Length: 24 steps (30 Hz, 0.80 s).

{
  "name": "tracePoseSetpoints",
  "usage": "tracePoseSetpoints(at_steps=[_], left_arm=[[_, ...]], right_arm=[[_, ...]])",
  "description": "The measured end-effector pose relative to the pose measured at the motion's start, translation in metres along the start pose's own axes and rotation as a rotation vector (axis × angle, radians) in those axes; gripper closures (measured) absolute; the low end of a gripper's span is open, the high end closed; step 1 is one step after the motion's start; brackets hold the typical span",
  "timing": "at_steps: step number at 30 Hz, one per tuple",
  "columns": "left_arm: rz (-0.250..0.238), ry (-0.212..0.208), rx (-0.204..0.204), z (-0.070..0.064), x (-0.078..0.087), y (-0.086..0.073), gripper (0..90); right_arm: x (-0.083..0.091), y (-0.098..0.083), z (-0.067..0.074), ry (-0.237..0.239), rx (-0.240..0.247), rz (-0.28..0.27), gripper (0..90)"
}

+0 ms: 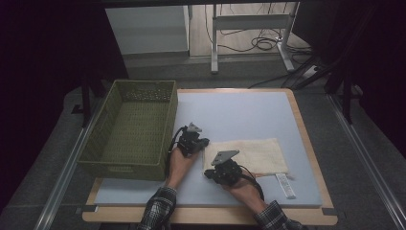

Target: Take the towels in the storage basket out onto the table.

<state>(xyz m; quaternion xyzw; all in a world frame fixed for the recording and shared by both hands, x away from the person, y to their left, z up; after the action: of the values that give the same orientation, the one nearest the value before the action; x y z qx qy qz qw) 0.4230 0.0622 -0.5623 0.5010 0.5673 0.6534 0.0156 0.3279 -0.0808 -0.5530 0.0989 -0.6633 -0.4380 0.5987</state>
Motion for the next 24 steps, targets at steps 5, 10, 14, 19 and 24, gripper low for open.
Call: tracePoseSetpoints(at_steps=[5, 10, 14, 19, 24], left_arm=[[-0.055, 0.073, 0.006, -0.001, 0.012, 0.004, 88.4], [-0.085, 0.087, 0.029, 0.0, 0.02, 0.004, 88.1], [-0.107, 0.073, 0.02, -0.005, 0.021, 0.011, 87.7], [-0.121, 0.058, -0.03, -0.017, 0.019, 0.025, 87.6], [-0.124, 0.039, -0.088, -0.031, 0.012, 0.038, 87.5]], right_arm=[[-0.001, 0.007, 0.003, 0.009, 0.003, -0.028, 85.8], [-0.001, 0.018, 0.008, 0.025, 0.008, -0.065, 85.8], [0.007, 0.017, 0.007, 0.02, 0.005, -0.079, 85.7], [0.027, 0.011, 0.0, 0.004, -0.013, -0.113, 85.5], [0.043, 0.001, -0.007, -0.019, -0.029, -0.136, 85.5]])
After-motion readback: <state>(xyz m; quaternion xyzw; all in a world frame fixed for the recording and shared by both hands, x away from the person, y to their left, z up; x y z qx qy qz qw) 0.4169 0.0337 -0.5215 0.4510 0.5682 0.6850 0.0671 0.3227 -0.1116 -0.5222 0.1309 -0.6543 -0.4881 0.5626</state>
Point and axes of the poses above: each handheld gripper's, and its own axes: x roughly backward along the jaws, y roughly out of its top, z roughly to its left, the point moved 3 cm from there along -x, roughly forward along the jaws, and after that the axes turned 3 degrees about -x, right-handed, at the moved point
